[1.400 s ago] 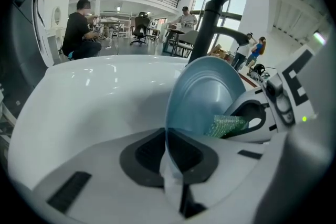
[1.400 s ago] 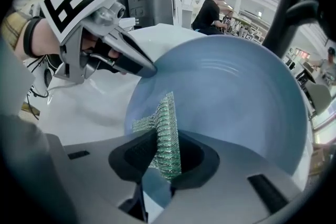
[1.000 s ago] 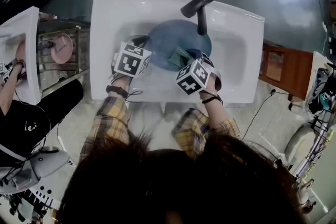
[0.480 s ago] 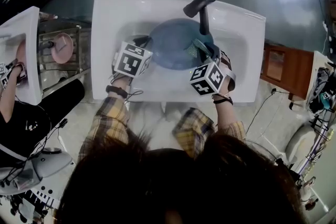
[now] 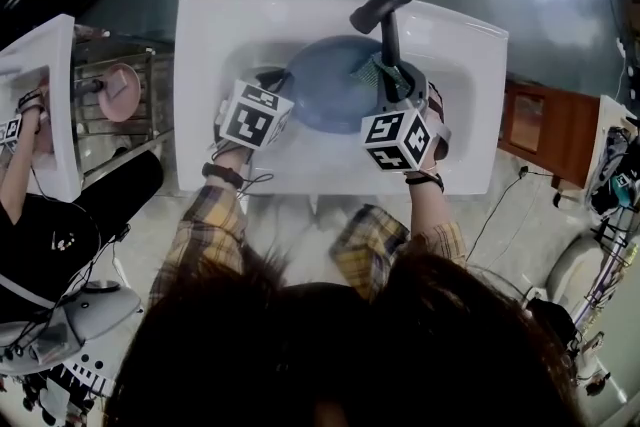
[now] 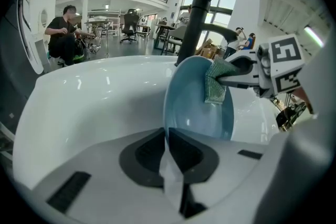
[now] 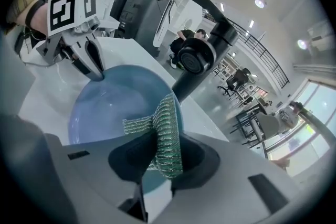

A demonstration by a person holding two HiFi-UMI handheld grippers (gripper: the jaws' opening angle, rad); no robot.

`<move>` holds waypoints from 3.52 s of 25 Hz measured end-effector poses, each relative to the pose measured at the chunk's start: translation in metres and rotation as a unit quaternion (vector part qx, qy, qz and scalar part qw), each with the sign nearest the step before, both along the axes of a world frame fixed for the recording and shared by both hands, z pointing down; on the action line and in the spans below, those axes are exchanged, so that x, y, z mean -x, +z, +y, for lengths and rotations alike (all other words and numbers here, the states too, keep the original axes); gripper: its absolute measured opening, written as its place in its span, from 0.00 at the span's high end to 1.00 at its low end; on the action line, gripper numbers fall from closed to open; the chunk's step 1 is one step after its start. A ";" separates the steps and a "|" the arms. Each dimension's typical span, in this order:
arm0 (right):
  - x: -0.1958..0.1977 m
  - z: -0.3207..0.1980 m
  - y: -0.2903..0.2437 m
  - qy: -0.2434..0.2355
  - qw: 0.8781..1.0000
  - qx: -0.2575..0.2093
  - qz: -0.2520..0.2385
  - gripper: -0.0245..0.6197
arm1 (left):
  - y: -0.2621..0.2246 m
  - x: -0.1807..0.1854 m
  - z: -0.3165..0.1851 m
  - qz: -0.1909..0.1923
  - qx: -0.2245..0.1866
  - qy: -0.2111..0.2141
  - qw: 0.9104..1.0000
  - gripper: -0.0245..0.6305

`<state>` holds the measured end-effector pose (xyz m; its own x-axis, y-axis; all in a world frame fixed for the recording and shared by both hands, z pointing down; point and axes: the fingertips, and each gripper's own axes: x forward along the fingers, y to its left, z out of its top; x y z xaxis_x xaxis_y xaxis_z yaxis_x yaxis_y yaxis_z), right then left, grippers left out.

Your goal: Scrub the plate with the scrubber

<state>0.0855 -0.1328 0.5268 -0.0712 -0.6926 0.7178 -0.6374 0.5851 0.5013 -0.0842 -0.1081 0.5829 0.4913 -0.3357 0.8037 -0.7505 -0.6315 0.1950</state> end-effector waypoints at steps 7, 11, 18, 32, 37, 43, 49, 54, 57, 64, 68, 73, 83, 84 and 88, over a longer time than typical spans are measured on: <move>0.028 -0.020 -0.008 0.004 0.999 -0.028 -0.023 0.80 | -0.002 0.000 0.001 -0.006 -0.006 0.001 1.000 0.92; 0.047 -0.025 -0.010 -0.001 0.999 -0.043 -0.028 0.81 | -0.002 -0.001 0.001 -0.008 -0.008 -0.001 1.000 0.92; 0.085 -0.020 -0.001 -0.030 0.998 -0.032 -0.051 0.81 | -0.001 0.002 0.000 -0.009 -0.007 -0.009 1.000 0.93; 0.121 0.022 0.047 -0.081 0.992 0.076 -0.053 0.81 | 0.005 0.003 -0.003 -0.012 -0.003 -0.017 1.000 0.93; 0.118 0.041 0.064 -0.089 0.988 0.126 -0.030 0.81 | 0.006 0.004 -0.004 -0.015 -0.004 -0.019 1.000 0.93; 0.099 0.060 0.077 -0.092 0.982 0.163 -0.011 0.81 | 0.008 0.005 -0.003 -0.024 -0.007 -0.014 1.000 0.93; 0.062 0.068 0.076 -0.086 0.982 0.167 0.018 0.80 | 0.006 0.001 -0.003 -0.022 -0.005 -0.008 1.000 0.92; 0.040 0.062 0.069 -0.075 0.985 0.153 0.032 0.80 | 0.007 -0.001 -0.002 -0.023 -0.007 -0.003 1.000 0.92; 0.025 0.057 0.061 -0.062 0.989 0.133 0.033 0.80 | 0.006 -0.001 -0.002 -0.023 -0.007 -0.001 1.000 0.92; -0.016 0.041 0.033 -0.004 0.997 0.071 0.017 0.80 | 0.004 -0.003 0.000 -0.026 -0.008 0.007 1.000 0.92; -0.021 0.027 0.018 0.003 0.999 0.044 0.020 0.80 | 0.005 -0.003 0.001 -0.027 -0.007 0.011 1.000 0.92; -0.015 0.007 0.001 0.011 1.000 -0.006 0.017 0.80 | 0.003 -0.004 0.000 -0.029 -0.008 0.016 0.999 0.92; 0.005 -0.014 -0.009 0.033 0.998 -0.050 -0.007 0.80 | 0.003 -0.004 0.005 -0.027 -0.005 0.019 0.999 0.92; 0.008 -0.016 -0.010 0.033 0.998 -0.053 -0.009 0.80 | 0.003 -0.005 0.005 -0.028 -0.006 0.020 0.999 0.92; 0.027 -0.025 -0.012 0.021 0.998 -0.063 -0.014 0.80 | 0.003 -0.004 0.005 -0.030 -0.007 0.023 0.999 0.92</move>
<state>0.0587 -0.1581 0.5150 -0.0593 -0.7804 0.6225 -0.6742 0.4911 0.5516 -0.0798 -0.1032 0.5856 0.4577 -0.3255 0.8274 -0.7308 -0.6678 0.1415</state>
